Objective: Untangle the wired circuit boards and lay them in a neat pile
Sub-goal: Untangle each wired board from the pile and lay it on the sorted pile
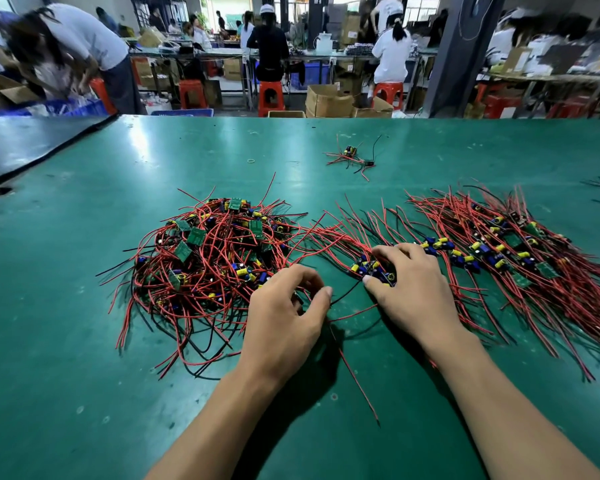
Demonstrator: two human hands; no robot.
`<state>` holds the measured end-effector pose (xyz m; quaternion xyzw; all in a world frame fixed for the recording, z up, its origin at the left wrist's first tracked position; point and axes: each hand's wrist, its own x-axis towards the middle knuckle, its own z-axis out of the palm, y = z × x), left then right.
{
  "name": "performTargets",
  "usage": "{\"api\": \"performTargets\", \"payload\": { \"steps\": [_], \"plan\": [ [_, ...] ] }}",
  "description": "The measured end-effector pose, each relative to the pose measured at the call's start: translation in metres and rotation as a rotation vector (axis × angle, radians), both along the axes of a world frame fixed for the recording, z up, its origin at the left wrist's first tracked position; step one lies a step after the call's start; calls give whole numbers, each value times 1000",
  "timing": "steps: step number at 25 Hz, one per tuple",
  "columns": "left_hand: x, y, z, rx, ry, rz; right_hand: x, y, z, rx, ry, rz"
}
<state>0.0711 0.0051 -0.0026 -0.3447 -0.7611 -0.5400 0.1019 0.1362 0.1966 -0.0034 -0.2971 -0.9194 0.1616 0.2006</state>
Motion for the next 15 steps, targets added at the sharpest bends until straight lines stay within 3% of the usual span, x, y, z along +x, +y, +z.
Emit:
{"api": "performTargets", "payload": {
  "steps": [6,15],
  "plan": [
    [1,-1,3,92,99,7,-4,3,-4,-17,28,-101],
    [-3,2,-5,94,77,7,-10,-5,-12,125,-26,-39]
  ]
}}
